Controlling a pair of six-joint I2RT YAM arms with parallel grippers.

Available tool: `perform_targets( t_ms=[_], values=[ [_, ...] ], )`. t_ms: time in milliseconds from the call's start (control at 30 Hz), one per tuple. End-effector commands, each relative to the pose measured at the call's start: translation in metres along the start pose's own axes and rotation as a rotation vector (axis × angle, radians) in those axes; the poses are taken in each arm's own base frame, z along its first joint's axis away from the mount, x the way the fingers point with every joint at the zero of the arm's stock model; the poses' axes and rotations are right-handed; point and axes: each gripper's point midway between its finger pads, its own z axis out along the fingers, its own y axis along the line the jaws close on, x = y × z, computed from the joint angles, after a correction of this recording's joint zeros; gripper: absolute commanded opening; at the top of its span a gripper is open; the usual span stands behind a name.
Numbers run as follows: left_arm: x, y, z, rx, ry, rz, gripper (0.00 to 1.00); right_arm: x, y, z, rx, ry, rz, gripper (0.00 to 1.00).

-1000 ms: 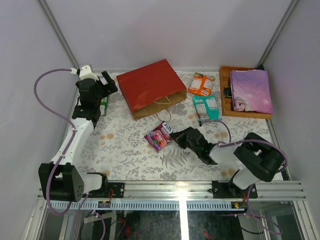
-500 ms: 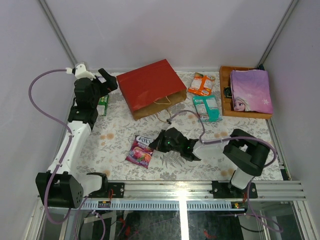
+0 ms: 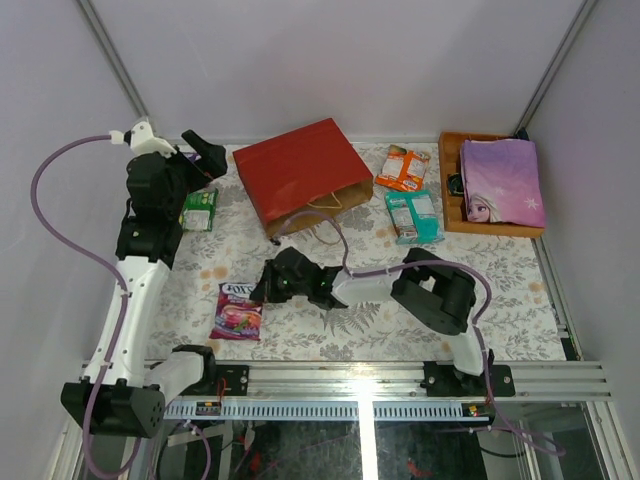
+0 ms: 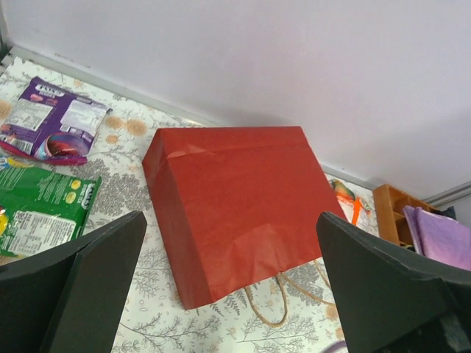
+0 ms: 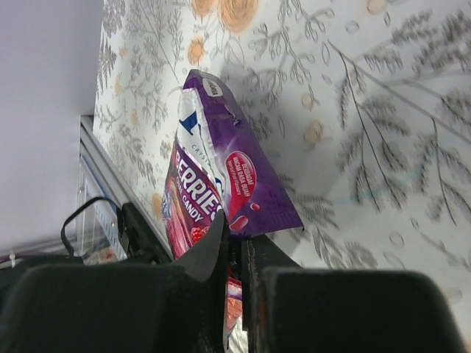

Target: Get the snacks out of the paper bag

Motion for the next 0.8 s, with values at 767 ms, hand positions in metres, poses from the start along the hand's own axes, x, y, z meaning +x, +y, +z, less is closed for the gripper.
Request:
perform_targets(
  t_ms=[767],
  values=[
    [-0.019, -0.038, -0.029, 0.139, 0.051, -0.012, 1.0, -0.111, 0.077, 0.169, -0.18, -0.325, -0.147, 0.0]
  ],
)
